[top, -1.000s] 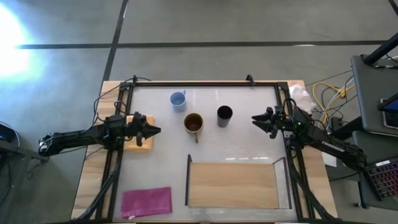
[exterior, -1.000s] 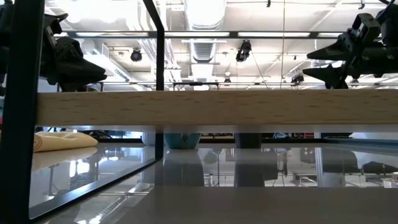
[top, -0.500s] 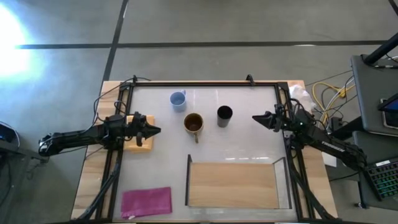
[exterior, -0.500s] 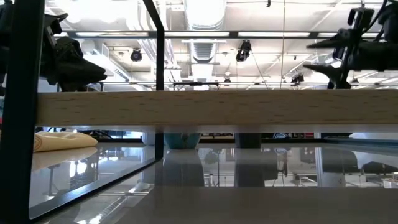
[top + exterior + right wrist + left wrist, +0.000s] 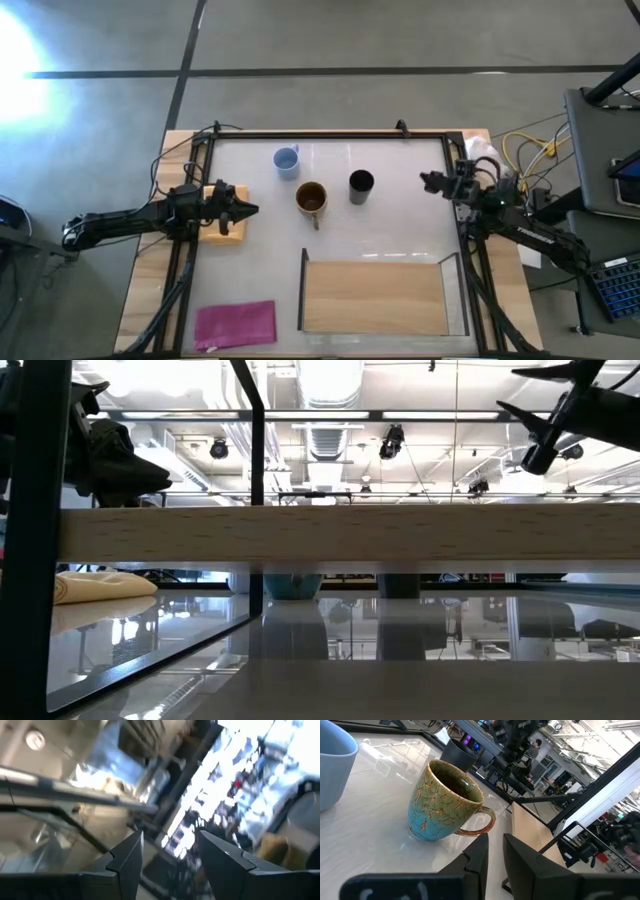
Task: Stack small to large cups/mugs on shelf
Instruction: Put the black cup on the shelf
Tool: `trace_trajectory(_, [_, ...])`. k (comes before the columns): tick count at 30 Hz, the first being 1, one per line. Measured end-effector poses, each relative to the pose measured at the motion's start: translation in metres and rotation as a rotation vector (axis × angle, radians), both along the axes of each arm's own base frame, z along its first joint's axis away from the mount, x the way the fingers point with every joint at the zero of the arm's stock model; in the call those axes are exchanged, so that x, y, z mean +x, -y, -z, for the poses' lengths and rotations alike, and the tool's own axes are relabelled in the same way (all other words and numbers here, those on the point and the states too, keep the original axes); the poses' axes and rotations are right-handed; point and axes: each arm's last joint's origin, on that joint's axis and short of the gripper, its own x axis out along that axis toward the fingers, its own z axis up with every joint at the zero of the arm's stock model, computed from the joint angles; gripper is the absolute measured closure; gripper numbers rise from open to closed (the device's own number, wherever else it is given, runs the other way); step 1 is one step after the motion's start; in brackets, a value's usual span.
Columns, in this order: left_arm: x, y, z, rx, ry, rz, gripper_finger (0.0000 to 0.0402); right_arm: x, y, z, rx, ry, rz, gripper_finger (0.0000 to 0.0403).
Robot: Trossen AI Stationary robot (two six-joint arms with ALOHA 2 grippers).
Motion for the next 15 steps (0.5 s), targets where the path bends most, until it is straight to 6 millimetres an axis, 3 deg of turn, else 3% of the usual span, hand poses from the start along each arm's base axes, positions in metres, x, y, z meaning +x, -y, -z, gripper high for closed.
trace_trajectory(5, [0.0, 0.0, 0.0, 0.0, -0.001, 0.0, 0.0358, -0.01, 0.004, -0.013, 0.038, 0.197, 0.28, 0.022])
trace_trajectory(9, [0.0, 0.0, 0.0, 0.0, 0.0, 0.0, 0.0358, -0.011, 0.006, -0.028, 0.052, 0.209, 0.324, 0.022])
trace_trajectory(12, [0.0, 0.0, 0.0, 0.0, -0.001, 0.0, 0.0358, -0.005, 0.008, -0.056, -0.001, 0.117, 0.337, 0.022])
trace_trajectory(15, [0.0, 0.0, 0.0, 0.0, -0.002, 0.0, 0.0358, 0.009, 0.014, -0.086, -0.07, -0.134, 0.379, 0.022])
